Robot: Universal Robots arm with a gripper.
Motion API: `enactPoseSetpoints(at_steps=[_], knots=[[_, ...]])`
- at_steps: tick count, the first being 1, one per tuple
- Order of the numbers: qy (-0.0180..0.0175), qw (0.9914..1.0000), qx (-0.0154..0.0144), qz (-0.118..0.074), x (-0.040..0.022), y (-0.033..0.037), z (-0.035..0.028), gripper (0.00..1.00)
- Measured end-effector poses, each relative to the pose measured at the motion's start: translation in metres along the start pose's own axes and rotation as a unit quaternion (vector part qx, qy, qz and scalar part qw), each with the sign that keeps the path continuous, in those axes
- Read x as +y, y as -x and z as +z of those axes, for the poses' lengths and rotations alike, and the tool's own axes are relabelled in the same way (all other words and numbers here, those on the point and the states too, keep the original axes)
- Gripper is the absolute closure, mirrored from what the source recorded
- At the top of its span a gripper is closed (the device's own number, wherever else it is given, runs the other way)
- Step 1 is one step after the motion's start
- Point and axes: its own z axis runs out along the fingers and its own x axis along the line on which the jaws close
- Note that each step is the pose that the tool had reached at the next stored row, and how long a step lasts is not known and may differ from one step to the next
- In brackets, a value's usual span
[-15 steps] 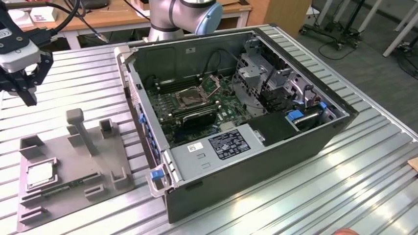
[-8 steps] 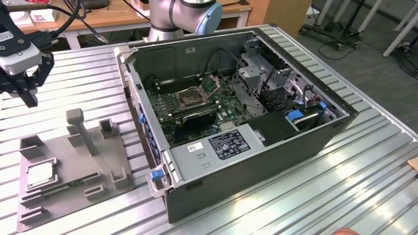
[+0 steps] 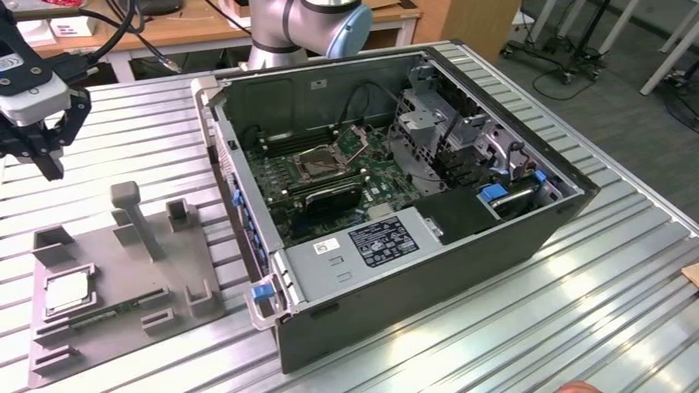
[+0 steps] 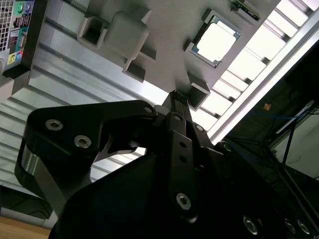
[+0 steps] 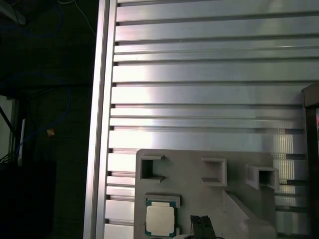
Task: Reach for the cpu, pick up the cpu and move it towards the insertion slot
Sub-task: 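Reach for the cpu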
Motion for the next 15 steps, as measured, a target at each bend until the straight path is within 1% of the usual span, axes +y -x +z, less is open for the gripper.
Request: enactPoseSetpoints(at_steps=[15], knots=[[0.0,1.0,0.0,0.0,-0.0001,0.0,0.0027,0.9]])
